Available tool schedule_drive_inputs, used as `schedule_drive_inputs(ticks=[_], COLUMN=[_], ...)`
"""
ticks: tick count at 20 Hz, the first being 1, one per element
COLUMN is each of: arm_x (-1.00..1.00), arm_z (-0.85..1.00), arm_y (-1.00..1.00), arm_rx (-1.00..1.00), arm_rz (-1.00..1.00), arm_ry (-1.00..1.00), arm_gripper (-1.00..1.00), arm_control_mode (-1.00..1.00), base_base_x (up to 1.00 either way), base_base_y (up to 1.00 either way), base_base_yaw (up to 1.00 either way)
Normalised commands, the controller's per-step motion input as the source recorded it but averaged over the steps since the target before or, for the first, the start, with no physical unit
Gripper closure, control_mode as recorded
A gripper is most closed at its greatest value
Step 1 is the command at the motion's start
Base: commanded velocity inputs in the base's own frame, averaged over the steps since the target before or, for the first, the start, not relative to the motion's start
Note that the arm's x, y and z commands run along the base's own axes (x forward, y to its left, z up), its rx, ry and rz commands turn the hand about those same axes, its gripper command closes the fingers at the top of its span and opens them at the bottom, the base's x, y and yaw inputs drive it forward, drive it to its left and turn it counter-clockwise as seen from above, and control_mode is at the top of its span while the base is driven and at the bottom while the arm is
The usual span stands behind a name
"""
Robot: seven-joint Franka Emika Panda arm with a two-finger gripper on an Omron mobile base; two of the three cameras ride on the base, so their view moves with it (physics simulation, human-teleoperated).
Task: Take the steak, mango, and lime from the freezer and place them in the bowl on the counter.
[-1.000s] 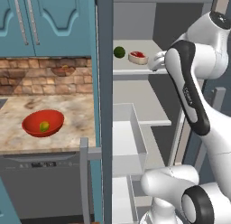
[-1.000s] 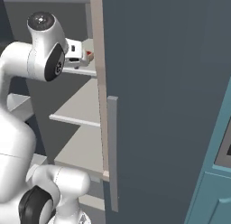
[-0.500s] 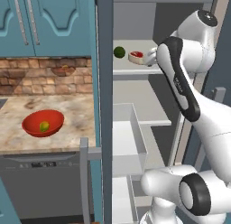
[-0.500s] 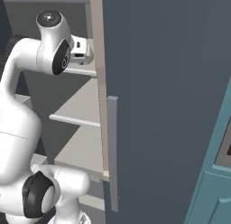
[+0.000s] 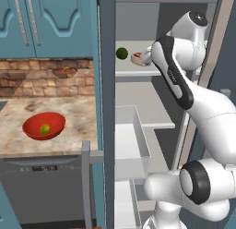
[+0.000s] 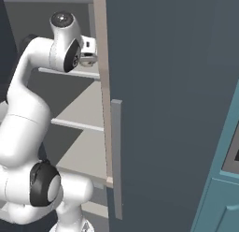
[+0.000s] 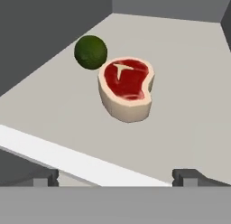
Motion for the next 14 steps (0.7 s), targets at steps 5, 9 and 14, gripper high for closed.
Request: schedule_drive_inputs(ticks=[5,9,14], arm_x=[0.40,0.39,0.38], arm_z=[-0.22,-0.05,-0.01], arm_y=[0.00,0.00,0.00], arm_rx=[0.00,0.00,0.00], arm_rz=[0.00,0.00,0.00], arm_ry=[0.00,0.00,0.00], arm_gripper=[-1.00,-1.00,-1.00], arm_control_mode=[-1.00,-1.00,-1.00], base_base_x=[0.00,0.00,0.00], base_base_y=[0.00,0.00,0.00], base_base_yaw=[0.00,0.00,0.00])
